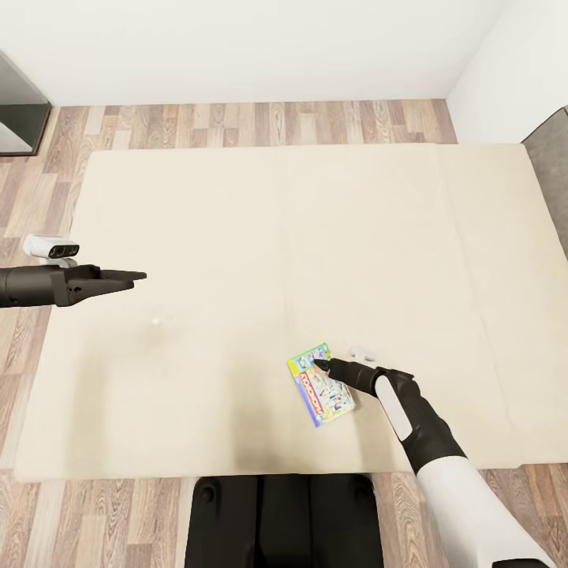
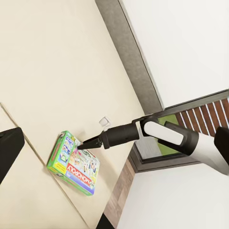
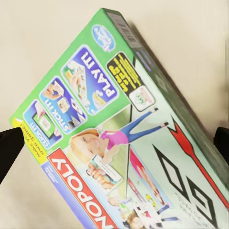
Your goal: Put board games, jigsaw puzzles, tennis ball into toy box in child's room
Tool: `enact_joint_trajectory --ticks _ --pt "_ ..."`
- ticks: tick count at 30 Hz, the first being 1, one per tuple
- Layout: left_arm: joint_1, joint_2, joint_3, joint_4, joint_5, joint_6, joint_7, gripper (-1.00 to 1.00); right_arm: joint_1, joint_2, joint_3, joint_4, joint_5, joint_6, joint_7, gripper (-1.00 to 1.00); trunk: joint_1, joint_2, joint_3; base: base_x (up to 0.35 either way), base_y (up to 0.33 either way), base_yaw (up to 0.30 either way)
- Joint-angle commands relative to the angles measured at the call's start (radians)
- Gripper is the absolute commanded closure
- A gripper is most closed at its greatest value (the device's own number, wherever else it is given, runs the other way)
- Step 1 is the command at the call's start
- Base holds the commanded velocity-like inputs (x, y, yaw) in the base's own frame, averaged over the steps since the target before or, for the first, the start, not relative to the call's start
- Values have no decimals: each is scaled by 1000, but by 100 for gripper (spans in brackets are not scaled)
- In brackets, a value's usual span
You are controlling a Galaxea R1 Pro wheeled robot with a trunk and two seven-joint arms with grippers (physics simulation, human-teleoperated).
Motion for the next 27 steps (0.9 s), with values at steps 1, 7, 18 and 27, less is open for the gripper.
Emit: enact_joint_trajectory --ticks 1,7,18,27 --pt "0 1 0 0 0 11 -4 -100 0 0 -1 -1 1 5 3 -100 1 -1 -1 0 0 0" --pt "0 1 0 0 0 11 -4 -100 -2 0 -3 0 1 5 4 -100 1 -1 -1 0 0 0" --pt "0 1 1 0 0 11 -4 -100 -4 0 1 5 -2 10 3 -100 1 -1 -1 0 0 0" --pt "0 1 1 0 0 11 -4 -100 -4 0 3 5 -3 44 2 -100 1 -1 -1 0 0 0"
